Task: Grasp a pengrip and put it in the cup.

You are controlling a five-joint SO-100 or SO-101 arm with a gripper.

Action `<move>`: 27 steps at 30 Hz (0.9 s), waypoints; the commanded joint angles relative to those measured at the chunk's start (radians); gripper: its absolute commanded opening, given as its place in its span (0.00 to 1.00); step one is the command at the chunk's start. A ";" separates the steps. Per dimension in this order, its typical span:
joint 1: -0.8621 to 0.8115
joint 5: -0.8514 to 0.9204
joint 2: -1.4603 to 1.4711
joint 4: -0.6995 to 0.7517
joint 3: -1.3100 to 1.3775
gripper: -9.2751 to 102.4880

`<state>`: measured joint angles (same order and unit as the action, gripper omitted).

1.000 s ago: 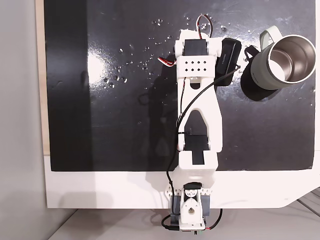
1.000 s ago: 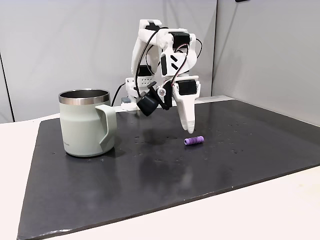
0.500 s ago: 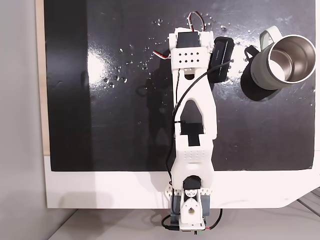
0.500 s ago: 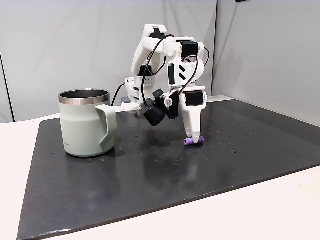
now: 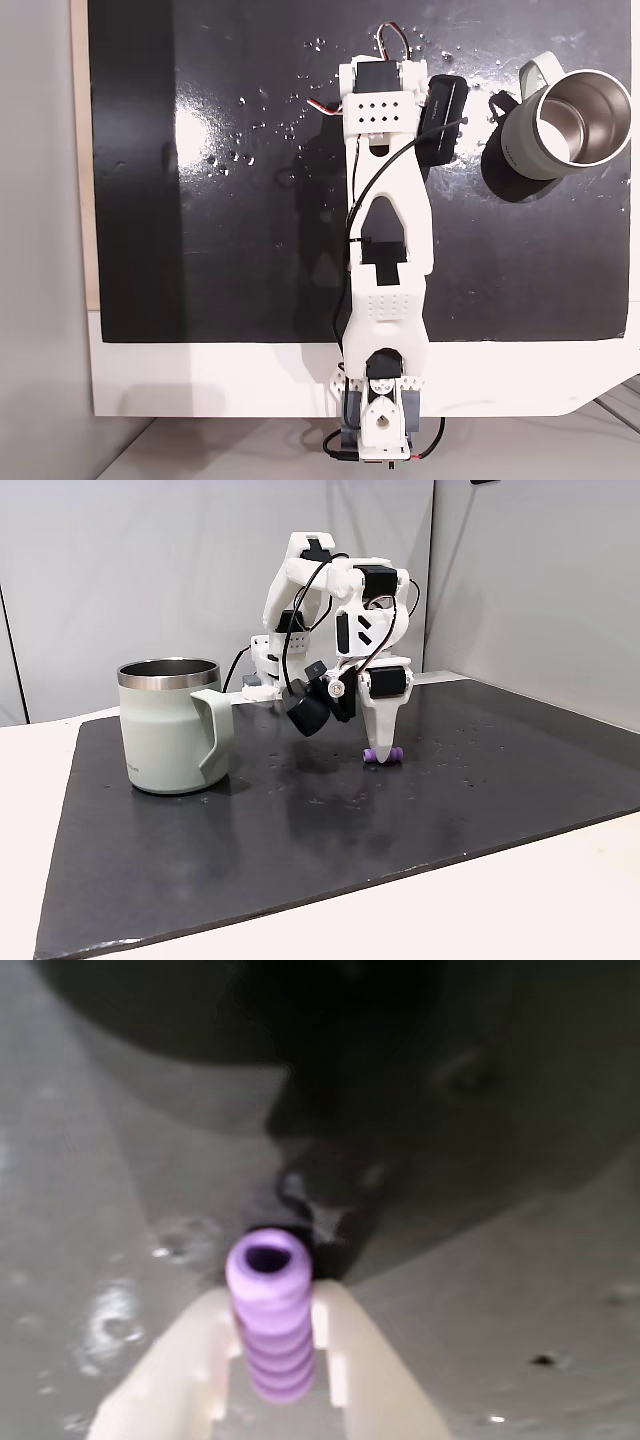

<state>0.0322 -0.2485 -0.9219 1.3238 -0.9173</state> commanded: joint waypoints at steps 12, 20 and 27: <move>-0.061 -0.020 -0.377 0.163 0.124 0.10; -0.175 0.028 -0.566 0.302 0.124 0.10; -0.367 0.141 -0.658 0.383 0.127 0.09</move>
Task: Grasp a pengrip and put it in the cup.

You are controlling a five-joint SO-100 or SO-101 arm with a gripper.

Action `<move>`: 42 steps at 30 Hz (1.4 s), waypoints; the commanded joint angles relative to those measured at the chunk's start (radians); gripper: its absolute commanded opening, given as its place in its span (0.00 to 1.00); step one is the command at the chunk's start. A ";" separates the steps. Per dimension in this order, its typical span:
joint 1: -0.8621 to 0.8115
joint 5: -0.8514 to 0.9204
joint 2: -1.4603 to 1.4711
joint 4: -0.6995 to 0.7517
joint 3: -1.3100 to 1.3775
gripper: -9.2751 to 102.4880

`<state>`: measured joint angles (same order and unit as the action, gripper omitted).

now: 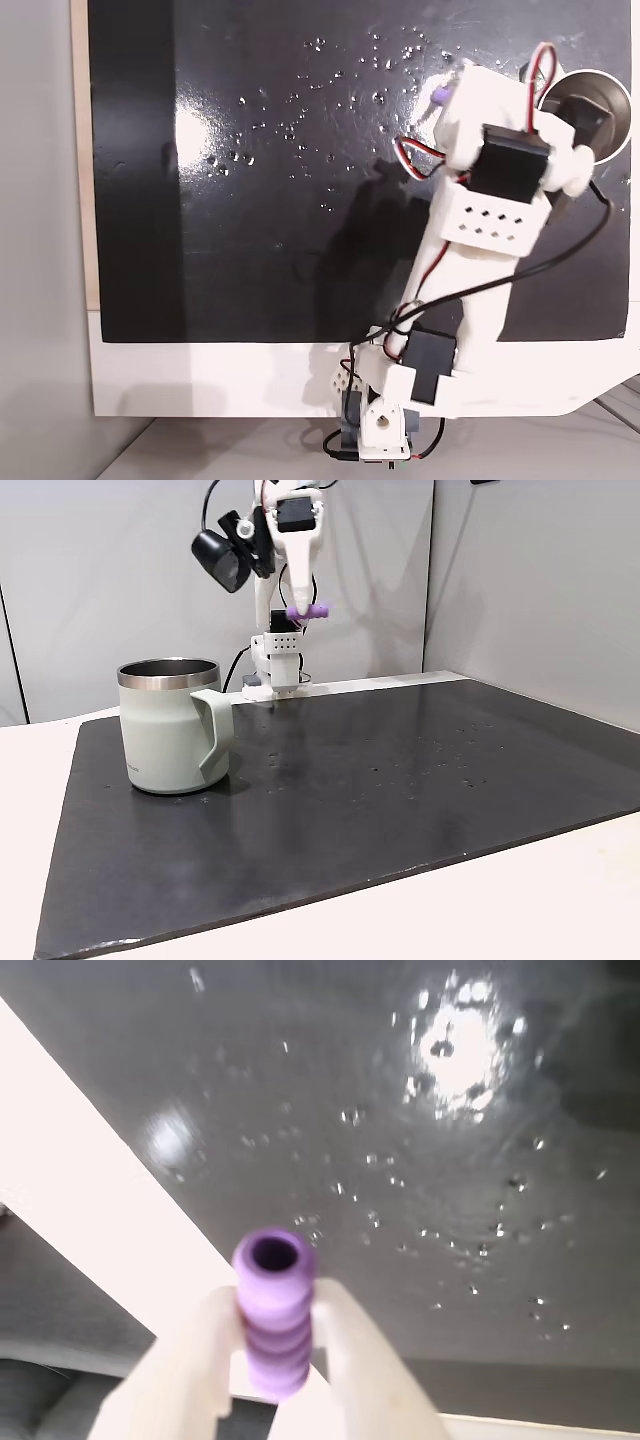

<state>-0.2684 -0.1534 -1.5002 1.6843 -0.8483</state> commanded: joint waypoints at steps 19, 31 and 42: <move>-0.359 0.272 0.212 0.044 0.316 0.09; -0.383 0.301 0.494 0.109 0.649 0.09; -0.387 0.276 0.517 0.112 0.660 0.30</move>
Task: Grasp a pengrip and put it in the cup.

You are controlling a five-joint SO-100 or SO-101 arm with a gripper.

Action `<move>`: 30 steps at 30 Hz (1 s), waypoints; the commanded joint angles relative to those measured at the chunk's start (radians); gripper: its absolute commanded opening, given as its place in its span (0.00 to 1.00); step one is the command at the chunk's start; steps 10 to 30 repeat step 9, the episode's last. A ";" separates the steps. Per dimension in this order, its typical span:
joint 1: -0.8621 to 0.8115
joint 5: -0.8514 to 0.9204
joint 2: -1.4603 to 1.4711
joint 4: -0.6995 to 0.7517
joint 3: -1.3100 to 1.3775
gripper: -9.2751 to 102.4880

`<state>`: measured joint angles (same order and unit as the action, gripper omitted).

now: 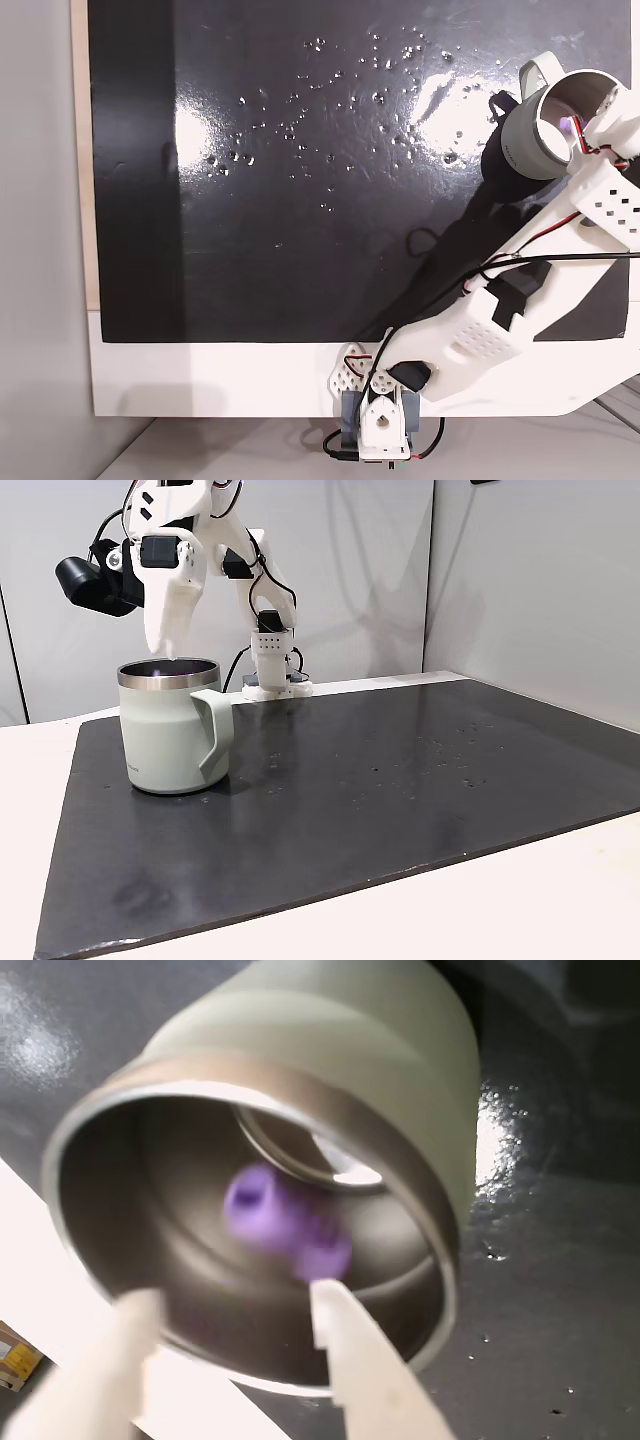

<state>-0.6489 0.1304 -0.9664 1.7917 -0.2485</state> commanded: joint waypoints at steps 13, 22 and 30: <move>-0.006 -0.009 -0.032 0.006 0.063 0.30; -0.006 -0.009 -0.032 0.006 0.063 0.30; -0.006 -0.009 -0.032 0.006 0.063 0.30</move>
